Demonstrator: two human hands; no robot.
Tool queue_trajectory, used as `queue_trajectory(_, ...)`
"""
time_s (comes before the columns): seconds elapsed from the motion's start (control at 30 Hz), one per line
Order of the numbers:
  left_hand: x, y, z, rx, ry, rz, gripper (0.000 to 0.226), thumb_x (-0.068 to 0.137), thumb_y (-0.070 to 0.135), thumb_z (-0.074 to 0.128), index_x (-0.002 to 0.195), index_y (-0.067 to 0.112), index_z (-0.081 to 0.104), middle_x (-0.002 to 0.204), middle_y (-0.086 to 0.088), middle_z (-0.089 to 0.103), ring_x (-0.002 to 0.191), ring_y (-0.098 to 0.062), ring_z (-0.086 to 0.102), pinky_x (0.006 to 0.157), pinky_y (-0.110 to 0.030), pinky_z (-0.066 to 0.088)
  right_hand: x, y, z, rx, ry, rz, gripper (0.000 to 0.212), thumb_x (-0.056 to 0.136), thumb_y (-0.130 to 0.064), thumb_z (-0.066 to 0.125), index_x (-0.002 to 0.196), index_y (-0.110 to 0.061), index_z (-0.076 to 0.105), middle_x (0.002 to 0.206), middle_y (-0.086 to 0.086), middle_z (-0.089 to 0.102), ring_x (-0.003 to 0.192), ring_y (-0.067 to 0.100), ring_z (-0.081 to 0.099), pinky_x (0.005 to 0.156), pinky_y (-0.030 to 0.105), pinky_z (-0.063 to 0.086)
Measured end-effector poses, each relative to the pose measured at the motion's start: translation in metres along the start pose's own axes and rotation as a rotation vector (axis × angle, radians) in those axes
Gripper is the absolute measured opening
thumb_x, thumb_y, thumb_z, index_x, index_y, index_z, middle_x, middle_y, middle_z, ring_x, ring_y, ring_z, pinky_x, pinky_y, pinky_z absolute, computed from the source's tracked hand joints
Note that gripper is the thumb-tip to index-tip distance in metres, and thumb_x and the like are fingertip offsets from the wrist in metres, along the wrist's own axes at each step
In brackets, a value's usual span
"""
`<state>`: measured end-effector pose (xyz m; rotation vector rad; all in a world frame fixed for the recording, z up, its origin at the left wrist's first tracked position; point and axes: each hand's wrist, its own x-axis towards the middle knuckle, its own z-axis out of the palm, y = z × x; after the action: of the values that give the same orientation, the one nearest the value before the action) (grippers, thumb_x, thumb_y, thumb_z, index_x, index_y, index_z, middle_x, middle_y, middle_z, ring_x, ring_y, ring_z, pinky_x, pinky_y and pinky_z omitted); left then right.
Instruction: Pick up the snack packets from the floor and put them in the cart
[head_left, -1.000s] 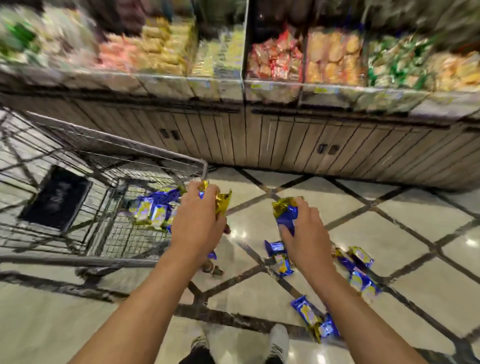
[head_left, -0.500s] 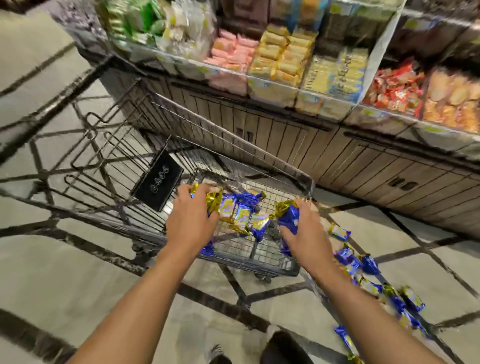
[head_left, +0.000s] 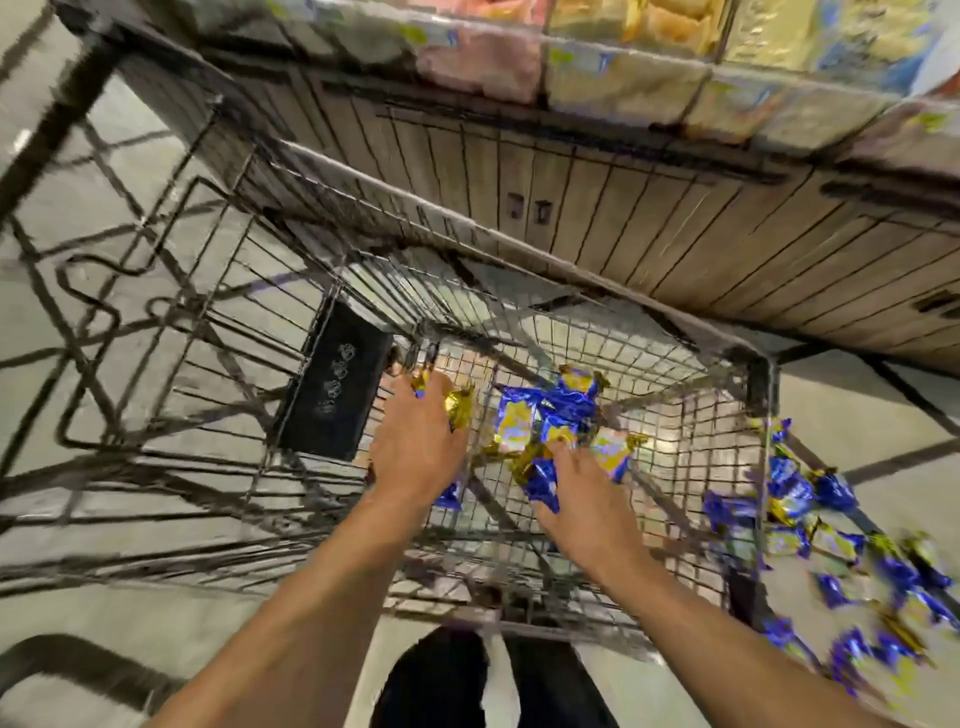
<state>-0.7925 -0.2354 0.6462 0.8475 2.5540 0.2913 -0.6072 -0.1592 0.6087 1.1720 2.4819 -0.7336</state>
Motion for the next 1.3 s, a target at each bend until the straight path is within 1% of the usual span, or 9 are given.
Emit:
queue_trajectory(0.17,0.074,-0.028,0.069,0.028,-0.137,0.016,0.046,0.085,0.027,0.067,0.122,0.032,0.039,0.128,-0.009,0.037,0.102,-0.029,0.054,0.079,-0.047,0.055,0.047,0.007,0.059,-0.069,-0.106,0.037,0.078,0.083,-0.046,0.067,0.143,-0.026,0.021,0.127,0.008,0.047,0.111,0.028,0.054,0.081,0.041,0.053)
queue_trajectory(0.33,0.125,-0.073,0.152,0.108,-0.245,0.069,0.062,0.079,0.027,0.069,0.134,0.028,0.039,0.135,-0.015,0.032,0.115,-0.038,0.048,0.091,-0.048,0.050,0.069,0.017,0.130,-0.272,-0.171,0.056,0.091,0.048,-0.044,0.084,0.130,-0.019,0.051,0.098,0.010,0.056,0.076,0.027,0.063,0.053,0.037,0.052)
queue_trajectory(0.53,0.132,-0.097,0.224,0.169,-0.406,0.027,0.077,0.087,0.034,0.062,0.148,0.026,0.016,0.150,-0.022,0.022,0.133,-0.041,0.035,0.102,-0.052,0.045,0.075,0.035,0.194,-0.269,-0.257,0.046,0.094,0.059,-0.024,0.081,0.135,-0.025,0.027,0.122,0.018,0.050,0.102,0.036,0.056,0.074,0.048,0.054)
queue_trajectory(0.7,0.121,-0.094,0.235,0.195,-0.398,0.021,0.080,0.087,0.040,0.063,0.147,0.016,0.016,0.149,-0.022,0.023,0.137,-0.038,0.030,0.105,-0.051,0.041,0.077,0.038,0.195,-0.200,-0.260,0.118,0.086,0.062,-0.023,0.080,0.132,-0.033,0.032,0.126,0.009,0.046,0.111,0.031,0.054,0.084,0.044,0.050)
queue_trajectory(0.8,0.121,-0.092,0.225,0.074,-0.415,0.010,0.079,0.084,0.039,0.067,0.145,0.023,0.019,0.146,-0.014,0.028,0.132,-0.035,0.037,0.100,-0.053,0.045,0.075,0.037,0.187,-0.221,-0.275,0.079,0.079,0.074,-0.035,0.071,0.140,-0.030,0.027,0.133,0.010,0.039,0.120,0.030,0.045,0.095,0.045,0.043)
queue_trajectory(0.9,0.117,-0.092,0.203,0.016,-0.395,0.018,0.078,0.088,0.039,0.061,0.147,0.026,0.013,0.148,-0.012,0.025,0.131,-0.034,0.039,0.102,-0.052,0.043,0.069,0.028,0.167,-0.183,-0.240,0.082,0.076,0.083,-0.046,0.057,0.145,-0.028,0.019,0.130,0.008,0.038,0.117,0.029,0.046,0.091,0.042,0.046)
queue_trajectory(0.97,0.114,-0.089,0.180,0.018,-0.344,0.057,0.078,0.089,0.043,0.057,0.150,0.022,0.013,0.148,-0.012,0.026,0.131,-0.032,0.038,0.104,-0.048,0.041,0.066,0.016,0.146,-0.124,-0.192,0.107,0.067,0.086,-0.050,0.052,0.142,-0.027,0.025,0.124,0.005,0.041,0.111,0.026,0.049,0.087,0.040,0.049)
queue_trajectory(1.1,0.106,-0.062,0.110,0.064,-0.243,0.208,0.074,0.087,0.044,0.062,0.146,0.020,0.024,0.141,-0.011,0.033,0.126,-0.029,0.043,0.104,-0.044,0.044,0.060,-0.009,0.080,-0.083,-0.024,0.125,0.059,0.083,-0.044,0.061,0.133,-0.021,0.040,0.122,0.005,0.046,0.109,0.027,0.052,0.087,0.041,0.050)
queue_trajectory(1.3,0.071,0.013,-0.022,0.225,-0.034,0.554,0.083,0.077,0.036,0.073,0.146,0.018,0.030,0.143,-0.012,0.038,0.128,-0.030,0.040,0.103,-0.041,0.040,0.025,-0.015,-0.063,-0.151,0.329,0.204,0.072,0.073,-0.046,0.072,0.133,-0.018,0.043,0.127,0.011,0.047,0.110,0.032,0.050,0.087,0.045,0.049)
